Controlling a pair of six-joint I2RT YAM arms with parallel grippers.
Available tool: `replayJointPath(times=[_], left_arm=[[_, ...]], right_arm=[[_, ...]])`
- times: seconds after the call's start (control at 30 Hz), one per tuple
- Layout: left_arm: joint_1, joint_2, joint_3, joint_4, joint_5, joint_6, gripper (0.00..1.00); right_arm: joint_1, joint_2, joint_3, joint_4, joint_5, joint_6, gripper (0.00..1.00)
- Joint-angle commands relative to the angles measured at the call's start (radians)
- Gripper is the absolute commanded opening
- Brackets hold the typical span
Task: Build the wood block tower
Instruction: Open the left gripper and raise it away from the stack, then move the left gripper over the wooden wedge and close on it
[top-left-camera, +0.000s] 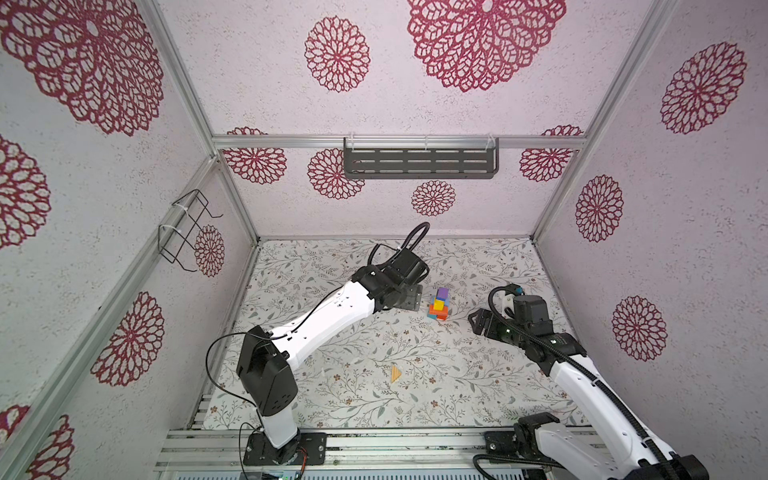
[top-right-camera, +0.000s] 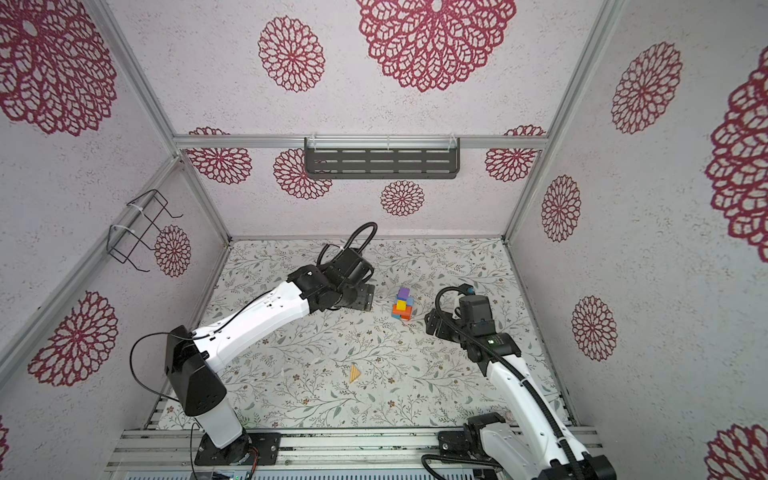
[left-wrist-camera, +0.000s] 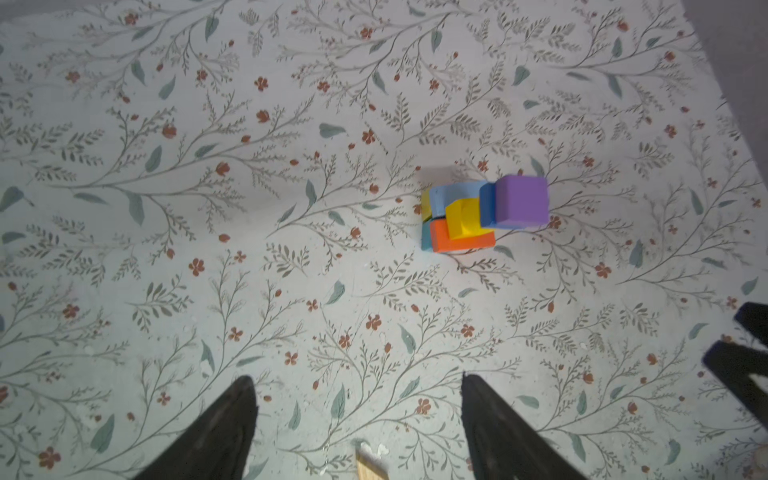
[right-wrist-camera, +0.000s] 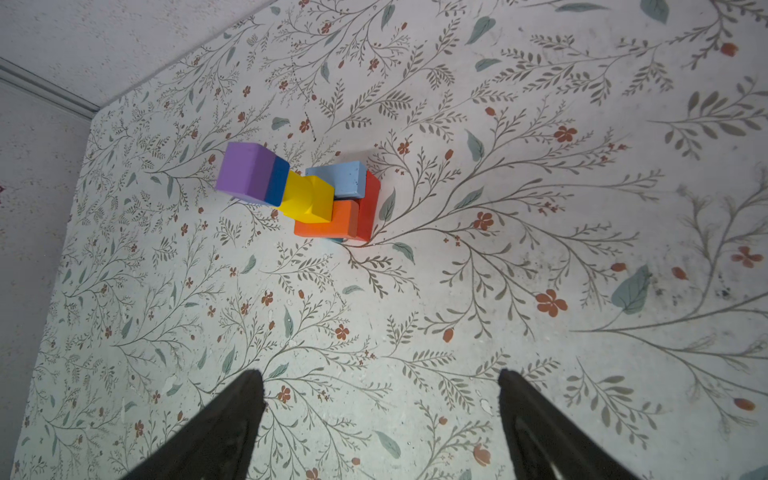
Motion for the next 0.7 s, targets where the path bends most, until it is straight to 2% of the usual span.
replayJointPath(times=[0.0, 0.17, 0.3, 0.47, 0.67], left_arm=[[-0.041, -0.024, -0.086, 0.02, -0.007, -0.052, 0.77], [-0.093, -0.027, -0.22, 0.059, -0.002, -0.123, 0.73], [-0.132, -0.035, -0.305, 0.09, -0.006, -0.198, 0.73], [-0.169, -0.037, -0.377, 0.121, 0.002, -0.282, 0.72], [-0.192, -0.022, -0.443, 0.186, 0.045, -0.352, 0.66]], right_arm=[[0.026, 0.002, 0.037, 0.005, 0.042, 0.031, 0.92], [0.056, 0.017, 0.042, 0.021, 0.062, 0.053, 0.92], [0.076, 0.022, 0.04, 0.029, 0.077, 0.064, 0.92], [0.093, 0.022, 0.036, 0.033, 0.09, 0.077, 0.92], [0.107, 0.023, 0.036, 0.032, 0.1, 0.086, 0.91]])
